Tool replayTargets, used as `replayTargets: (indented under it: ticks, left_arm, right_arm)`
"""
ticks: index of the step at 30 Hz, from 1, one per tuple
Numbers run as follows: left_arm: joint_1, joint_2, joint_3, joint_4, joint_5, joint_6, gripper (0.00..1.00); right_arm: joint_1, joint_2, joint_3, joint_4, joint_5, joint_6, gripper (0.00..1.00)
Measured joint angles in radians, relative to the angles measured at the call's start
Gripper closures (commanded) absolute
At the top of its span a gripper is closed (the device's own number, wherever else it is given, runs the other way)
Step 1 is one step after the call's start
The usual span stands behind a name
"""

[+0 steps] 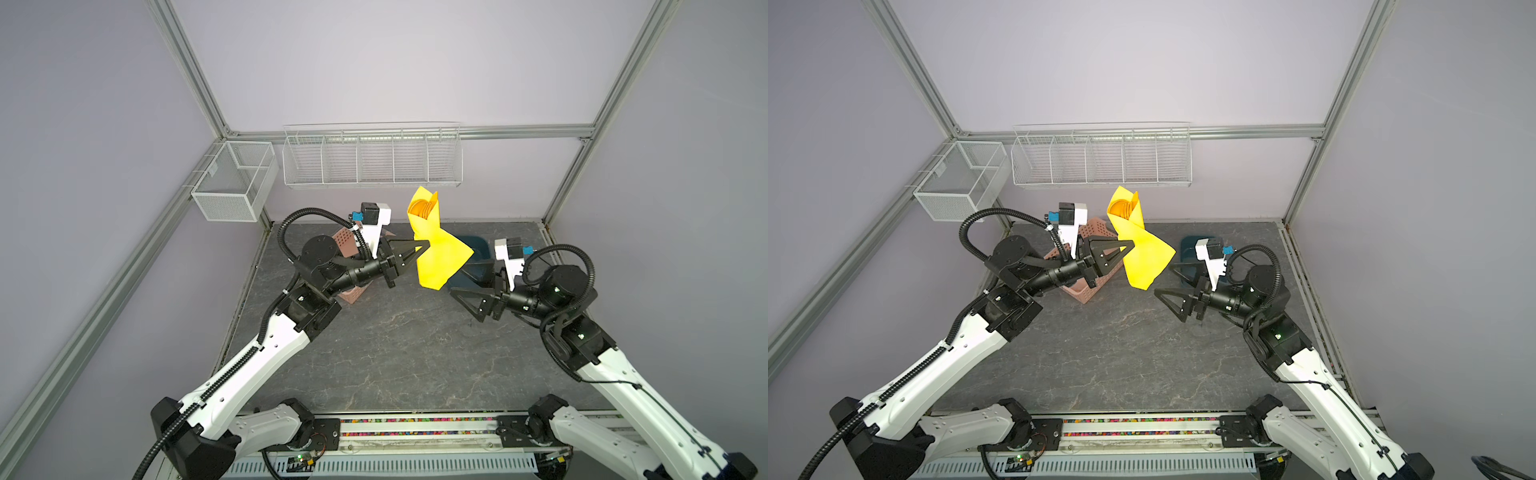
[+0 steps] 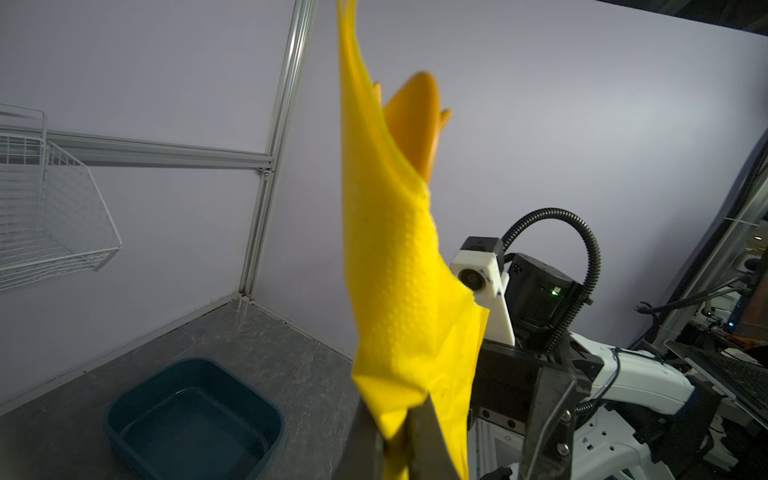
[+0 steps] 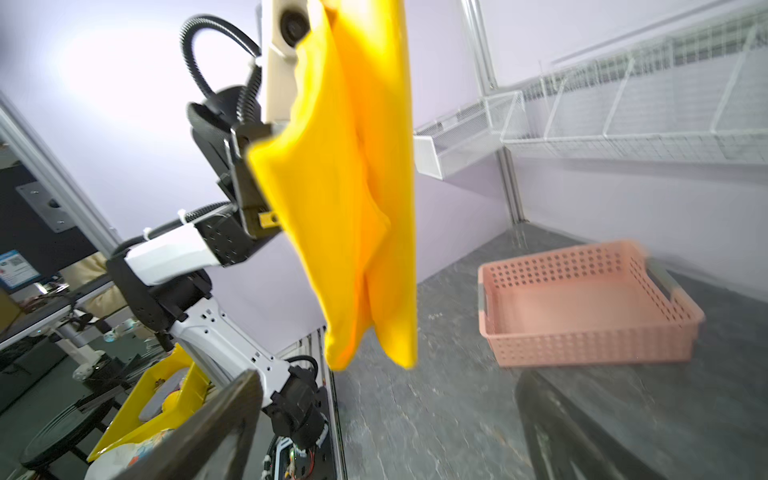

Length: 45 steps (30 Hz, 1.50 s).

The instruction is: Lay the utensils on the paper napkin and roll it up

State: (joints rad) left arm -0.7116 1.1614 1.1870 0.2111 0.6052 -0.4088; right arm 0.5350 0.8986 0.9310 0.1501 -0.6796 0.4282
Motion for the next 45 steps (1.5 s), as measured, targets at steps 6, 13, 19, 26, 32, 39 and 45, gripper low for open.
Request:
replayTargets:
  ticks: [6, 13, 19, 26, 32, 39, 45]
  left_arm:
    - [0.000, 0.009, 0.001, 0.016, 0.053, -0.020, 1.00]
    - [0.000, 0.011, 0.016, 0.000, 0.053, -0.024, 1.00]
    - [0.000, 0.011, 0.021, -0.006, 0.047, -0.029, 1.00]
    - [0.000, 0.010, 0.021, -0.006, 0.048, -0.043, 1.00]
    - [0.000, 0.007, 0.021, 0.001, 0.051, -0.051, 1.00]
    - [0.000, -0.005, 0.018, 0.027, 0.059, -0.061, 1.00]
    - [0.000, -0.006, 0.013, 0.050, 0.072, -0.079, 0.90]
  right_arm:
    - [0.064, 0.092, 0.066, 0.066, -0.037, 0.005, 0.10]
    - [0.090, 0.146, 0.071, 0.078, -0.079, 0.005, 0.11]
    - [0.095, 0.143, 0.079, 0.050, -0.077, -0.032, 0.39]
    - [0.096, 0.137, 0.083, 0.023, -0.068, -0.047, 0.53]
    - [0.096, 0.117, 0.083, -0.005, -0.047, -0.056, 0.64]
    - [0.096, 0.098, 0.083, -0.010, -0.039, -0.059, 0.77]
    - [0.096, 0.094, 0.083, -0.010, -0.040, -0.047, 0.87]
